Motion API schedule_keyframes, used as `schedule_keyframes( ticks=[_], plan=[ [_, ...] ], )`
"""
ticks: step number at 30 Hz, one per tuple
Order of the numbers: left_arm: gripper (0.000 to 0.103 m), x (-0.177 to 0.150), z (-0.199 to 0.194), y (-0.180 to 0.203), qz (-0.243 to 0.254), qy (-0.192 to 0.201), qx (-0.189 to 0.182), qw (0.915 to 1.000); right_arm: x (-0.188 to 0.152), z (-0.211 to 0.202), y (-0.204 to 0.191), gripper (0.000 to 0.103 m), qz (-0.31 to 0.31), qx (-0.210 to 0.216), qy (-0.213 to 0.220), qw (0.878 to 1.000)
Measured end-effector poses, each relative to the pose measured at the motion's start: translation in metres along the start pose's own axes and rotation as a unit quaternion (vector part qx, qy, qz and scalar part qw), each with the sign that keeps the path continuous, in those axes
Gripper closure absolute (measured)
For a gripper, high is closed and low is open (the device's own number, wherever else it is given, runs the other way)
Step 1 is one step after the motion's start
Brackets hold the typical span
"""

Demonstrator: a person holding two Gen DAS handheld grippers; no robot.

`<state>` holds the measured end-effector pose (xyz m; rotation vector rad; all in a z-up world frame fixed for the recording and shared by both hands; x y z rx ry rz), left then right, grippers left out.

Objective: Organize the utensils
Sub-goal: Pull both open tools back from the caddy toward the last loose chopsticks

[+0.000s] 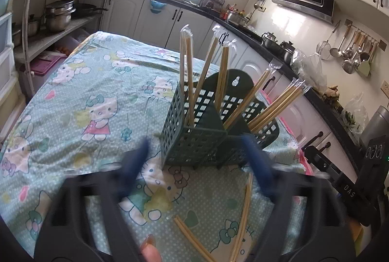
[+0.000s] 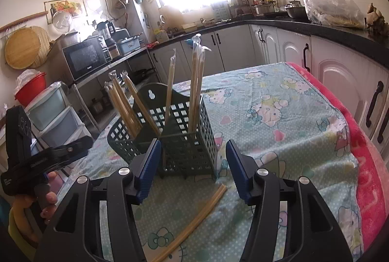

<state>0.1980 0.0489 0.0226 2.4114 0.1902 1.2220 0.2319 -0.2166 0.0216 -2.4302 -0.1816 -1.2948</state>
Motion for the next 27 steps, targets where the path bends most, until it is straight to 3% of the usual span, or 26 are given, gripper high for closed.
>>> schedule_keyframes(
  ticks=[15, 27],
  plan=[
    [0.018, -0.038, 0.013, -0.024, -0.024, -0.055, 0.021, 0.9980, -0.031, 0.024, 0.003, 0.047, -0.008, 0.000, -0.076, 0.997],
    [0.021, -0.079, 0.026, -0.023, -0.023, -0.112, 0.002, 0.9934, -0.052, 0.037, 0.003, 0.047, -0.009, 0.000, -0.121, 0.993]
  ],
)
Point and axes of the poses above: each gripper's, at about its wrist camera, not at the fingertips, and z roughly the way its jaws point, y to its right, x to its top, the point moved 3 cm from there along z, roughly the way its jaws point, and after that the axes turned 5 degrees about -x, right-handed, at the moved point
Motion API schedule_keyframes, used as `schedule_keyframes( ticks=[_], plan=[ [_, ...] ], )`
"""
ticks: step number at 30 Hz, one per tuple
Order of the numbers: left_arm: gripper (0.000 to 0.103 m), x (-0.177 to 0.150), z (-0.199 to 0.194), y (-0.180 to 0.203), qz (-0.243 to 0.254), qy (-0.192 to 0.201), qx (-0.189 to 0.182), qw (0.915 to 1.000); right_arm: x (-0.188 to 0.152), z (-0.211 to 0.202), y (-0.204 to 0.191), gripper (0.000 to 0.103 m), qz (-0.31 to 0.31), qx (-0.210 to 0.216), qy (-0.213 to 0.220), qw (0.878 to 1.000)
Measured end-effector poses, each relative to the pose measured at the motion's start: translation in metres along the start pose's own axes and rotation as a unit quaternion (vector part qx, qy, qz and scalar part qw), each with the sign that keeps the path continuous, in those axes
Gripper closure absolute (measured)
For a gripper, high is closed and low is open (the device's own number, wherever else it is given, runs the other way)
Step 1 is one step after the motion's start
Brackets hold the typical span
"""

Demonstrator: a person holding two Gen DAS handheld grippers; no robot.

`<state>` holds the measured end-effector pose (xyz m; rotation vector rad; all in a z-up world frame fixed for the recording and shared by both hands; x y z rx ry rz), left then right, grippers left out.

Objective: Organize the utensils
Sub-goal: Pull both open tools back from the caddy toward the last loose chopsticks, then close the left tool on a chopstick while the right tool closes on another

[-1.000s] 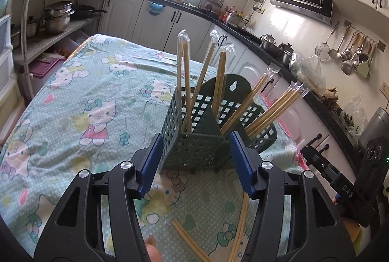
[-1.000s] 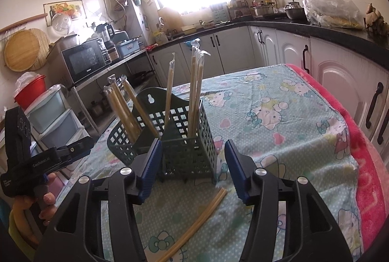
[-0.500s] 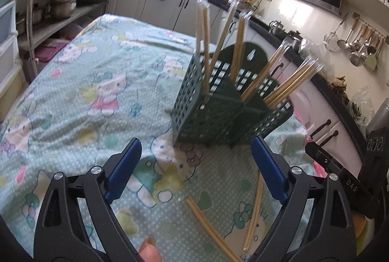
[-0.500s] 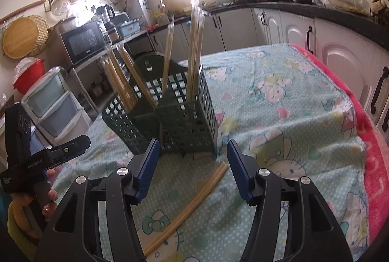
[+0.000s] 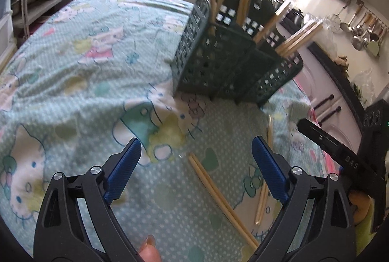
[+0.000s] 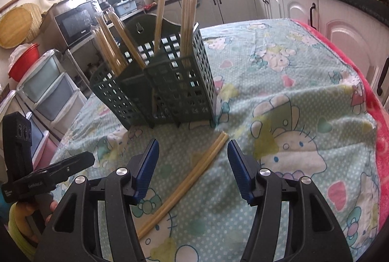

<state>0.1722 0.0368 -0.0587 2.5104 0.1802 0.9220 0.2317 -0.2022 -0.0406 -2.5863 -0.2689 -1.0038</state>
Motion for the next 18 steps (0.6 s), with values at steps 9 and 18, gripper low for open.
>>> schedule_keyframes(
  ticks=[9, 18],
  plan=[
    [0.047, -0.020, 0.006, 0.009, -0.005, -0.031, -0.039, 0.9987, -0.006, 0.009, 0.006, 0.047, 0.009, 0.002, -0.017, 1.000],
    [0.053, -0.039, 0.020, 0.018, -0.007, -0.064, -0.050, 0.9967, -0.002, 0.019, 0.007, 0.047, 0.009, 0.013, -0.028, 0.999]
  ],
)
Point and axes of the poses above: each gripper's, at about its wrist camera, not at the fingertips, and z roughly the way its jaws point, y to its right, x to its top, the point moved 3 cm from there along z, roughly the way its jaws point, and after that the axes turned 5 degrees about -x, right-handed, at the moved point
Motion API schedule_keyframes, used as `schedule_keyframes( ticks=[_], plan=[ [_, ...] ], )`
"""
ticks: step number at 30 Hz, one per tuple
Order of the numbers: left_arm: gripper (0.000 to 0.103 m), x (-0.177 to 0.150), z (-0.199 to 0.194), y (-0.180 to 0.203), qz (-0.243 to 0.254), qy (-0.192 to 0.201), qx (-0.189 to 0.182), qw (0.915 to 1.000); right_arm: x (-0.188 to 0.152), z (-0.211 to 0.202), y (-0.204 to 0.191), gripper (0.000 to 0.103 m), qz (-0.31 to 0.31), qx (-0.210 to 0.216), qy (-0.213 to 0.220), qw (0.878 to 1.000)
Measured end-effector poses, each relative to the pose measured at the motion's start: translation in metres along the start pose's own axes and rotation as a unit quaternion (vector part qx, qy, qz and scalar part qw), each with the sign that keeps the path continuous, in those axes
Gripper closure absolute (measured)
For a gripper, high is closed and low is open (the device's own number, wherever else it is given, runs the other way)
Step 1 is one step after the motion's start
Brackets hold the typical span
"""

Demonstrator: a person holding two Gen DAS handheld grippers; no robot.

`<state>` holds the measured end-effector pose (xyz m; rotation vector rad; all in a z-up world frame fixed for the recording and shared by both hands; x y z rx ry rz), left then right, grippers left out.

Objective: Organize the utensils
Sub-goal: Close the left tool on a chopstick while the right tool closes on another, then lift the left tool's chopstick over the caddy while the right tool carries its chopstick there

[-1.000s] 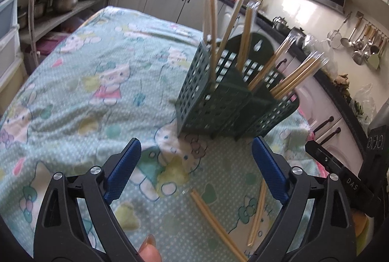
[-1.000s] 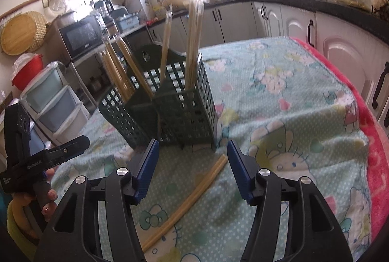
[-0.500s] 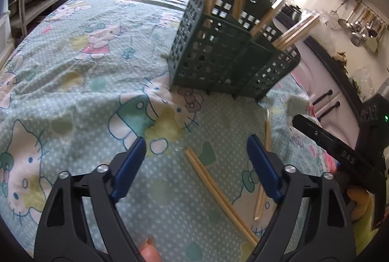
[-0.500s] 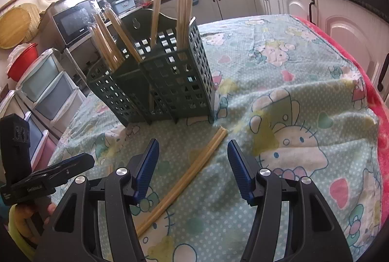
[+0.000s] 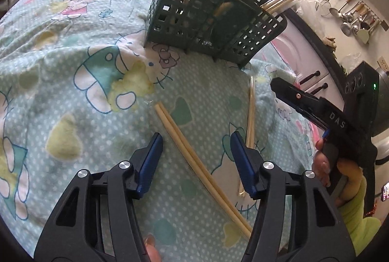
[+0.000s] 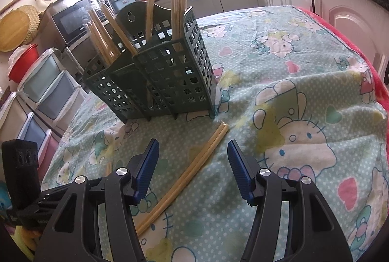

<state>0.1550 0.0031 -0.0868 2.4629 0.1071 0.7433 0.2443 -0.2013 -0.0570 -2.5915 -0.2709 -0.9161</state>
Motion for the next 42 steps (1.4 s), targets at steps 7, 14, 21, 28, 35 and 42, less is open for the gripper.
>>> schedule_keyframes(
  ticks=[7, 14, 21, 28, 35, 42],
  plan=[
    [0.053, 0.011, 0.010, 0.000, -0.001, -0.002, 0.016, 0.9999, 0.008, 0.026, -0.002, 0.047, -0.010, -0.007, -0.034, 0.999],
    [0.053, 0.024, 0.018, -0.002, -0.003, 0.000, 0.027, 0.9996, 0.014, 0.053, 0.006, 0.048, -0.002, -0.038, -0.063, 0.997],
    [0.068, 0.034, 0.027, -0.001, 0.012, 0.007, 0.061, 0.9980, 0.014, 0.059, 0.009, 0.079, -0.015, -0.062, -0.048, 0.997],
    [0.093, 0.045, 0.029, -0.015, 0.001, 0.012, 0.078, 0.9969, 0.011, 0.044, 0.019, 0.089, 0.020, -0.024, -0.032, 0.999],
    [0.098, 0.045, 0.010, -0.027, -0.022, 0.018, 0.050, 0.9983, 0.013, 0.015, 0.017, 0.094, 0.033, 0.014, -0.006, 0.999],
    [0.099, 0.056, -0.026, -0.015, -0.010, 0.056, 0.029, 0.9980, 0.023, -0.014, 0.006, 0.095, 0.034, 0.035, 0.029, 0.998]
  ],
)
Point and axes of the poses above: each gripper's, at about its wrist camera, not at the fingertips, and z roughly the way its jaws point, y to its right, x to its top, the point moved 3 cm from there along z, roughly the way its jaws point, and after that the axes turned 5 degrees about -x, right-handed, at the moved point
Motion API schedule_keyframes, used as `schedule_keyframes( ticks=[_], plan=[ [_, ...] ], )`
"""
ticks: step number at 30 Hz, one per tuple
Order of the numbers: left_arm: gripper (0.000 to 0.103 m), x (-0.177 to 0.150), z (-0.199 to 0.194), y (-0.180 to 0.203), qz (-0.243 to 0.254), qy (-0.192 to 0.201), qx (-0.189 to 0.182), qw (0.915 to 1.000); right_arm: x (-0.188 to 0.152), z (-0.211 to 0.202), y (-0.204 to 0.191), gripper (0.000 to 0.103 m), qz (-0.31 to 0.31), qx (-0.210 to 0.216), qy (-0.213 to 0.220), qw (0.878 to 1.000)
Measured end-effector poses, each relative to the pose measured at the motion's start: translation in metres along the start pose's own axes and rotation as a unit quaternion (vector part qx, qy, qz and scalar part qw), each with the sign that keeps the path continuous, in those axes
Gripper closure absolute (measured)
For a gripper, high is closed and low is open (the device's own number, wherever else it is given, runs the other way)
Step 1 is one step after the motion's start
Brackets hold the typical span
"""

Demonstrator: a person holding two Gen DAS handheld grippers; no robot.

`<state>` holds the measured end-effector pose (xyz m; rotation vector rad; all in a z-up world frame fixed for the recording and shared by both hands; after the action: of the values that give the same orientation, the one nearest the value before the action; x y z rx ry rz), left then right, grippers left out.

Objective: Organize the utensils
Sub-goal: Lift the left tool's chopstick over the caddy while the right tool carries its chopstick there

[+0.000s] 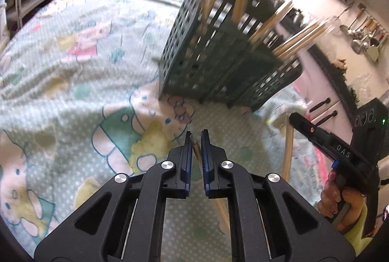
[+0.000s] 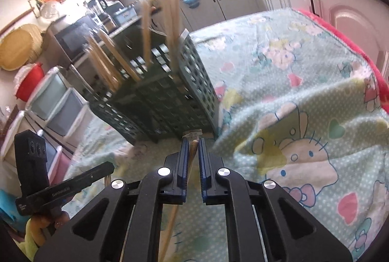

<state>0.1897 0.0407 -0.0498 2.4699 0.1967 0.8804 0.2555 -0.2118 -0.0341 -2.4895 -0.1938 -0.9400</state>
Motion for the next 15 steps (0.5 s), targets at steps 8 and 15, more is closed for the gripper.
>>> schedule_keyframes(
  ticks=[8, 15],
  plan=[
    [0.100, 0.028, -0.042, 0.023, 0.024, 0.060, -0.023, 0.9976, 0.022, -0.044, -0.030, 0.097, -0.022, 0.036, 0.056, 0.998],
    [0.101, 0.052, -0.066, 0.051, 0.052, 0.108, -0.036, 0.9922, 0.044, -0.079, -0.053, 0.097, -0.049, 0.051, 0.107, 0.992]
  ],
)
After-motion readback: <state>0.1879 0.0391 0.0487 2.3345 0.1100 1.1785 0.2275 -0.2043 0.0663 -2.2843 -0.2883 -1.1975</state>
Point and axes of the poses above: each gripper's, at about its wrist camera, not at the fingertips, and z roughly the way its jaws point, y to its right, x to its top, the point moved 3 cm from there along z, roughly the way its jaws point, and after that the axes turned 5 degrees about -x, right-handed, at the moved point
